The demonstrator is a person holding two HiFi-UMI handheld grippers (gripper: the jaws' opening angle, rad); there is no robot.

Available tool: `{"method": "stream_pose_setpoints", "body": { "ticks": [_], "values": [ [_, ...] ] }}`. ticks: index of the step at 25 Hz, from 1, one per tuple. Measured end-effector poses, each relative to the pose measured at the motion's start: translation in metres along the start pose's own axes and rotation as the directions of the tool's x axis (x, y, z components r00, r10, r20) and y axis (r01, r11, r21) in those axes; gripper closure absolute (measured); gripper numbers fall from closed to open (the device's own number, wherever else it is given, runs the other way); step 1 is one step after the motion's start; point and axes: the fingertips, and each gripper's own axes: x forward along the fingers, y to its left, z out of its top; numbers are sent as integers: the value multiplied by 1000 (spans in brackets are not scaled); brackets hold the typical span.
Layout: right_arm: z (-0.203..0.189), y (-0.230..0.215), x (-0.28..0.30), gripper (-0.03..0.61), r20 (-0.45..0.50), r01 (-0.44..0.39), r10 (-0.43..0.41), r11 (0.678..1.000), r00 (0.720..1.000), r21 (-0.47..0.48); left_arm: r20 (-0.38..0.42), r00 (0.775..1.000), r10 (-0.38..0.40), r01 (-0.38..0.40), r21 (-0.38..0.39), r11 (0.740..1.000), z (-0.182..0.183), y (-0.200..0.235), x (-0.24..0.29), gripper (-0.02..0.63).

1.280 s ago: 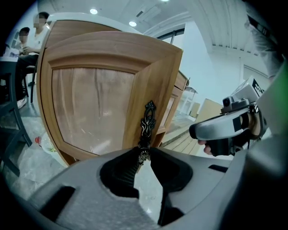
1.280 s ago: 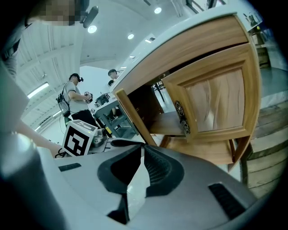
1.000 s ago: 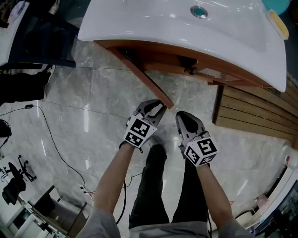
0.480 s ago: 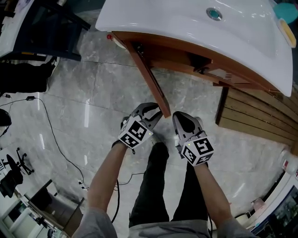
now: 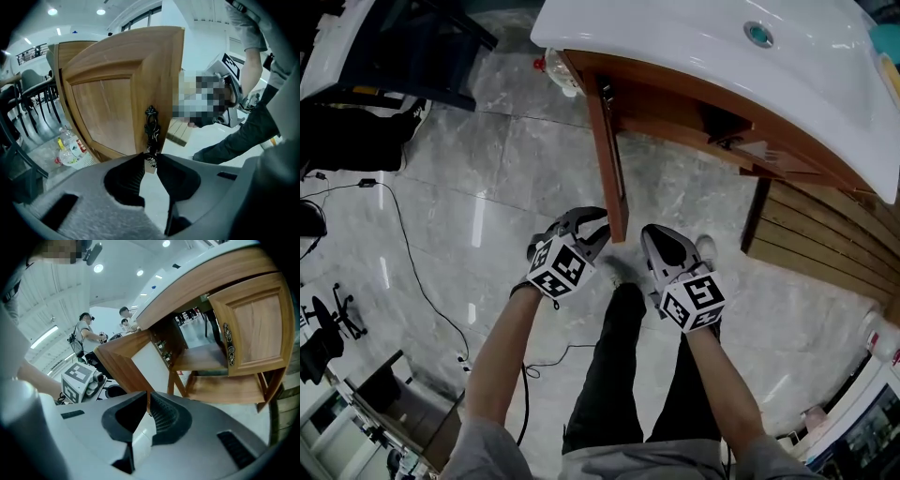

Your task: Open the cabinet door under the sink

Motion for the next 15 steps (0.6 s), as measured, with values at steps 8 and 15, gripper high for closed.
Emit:
{"method": "stream_pose_setpoints", "body": {
  "ticks": [8,15],
  "values": [
    [0,23,14,565,-12,-40,40,999,999,-3,-13,996,91,-91,-58,994,-24,18,-25,546],
    [-7,38,22,565,-29,-68,68,998,997,-2,-43,979,200,-204,-134,970,-46,39,-48,563]
  ]
}}
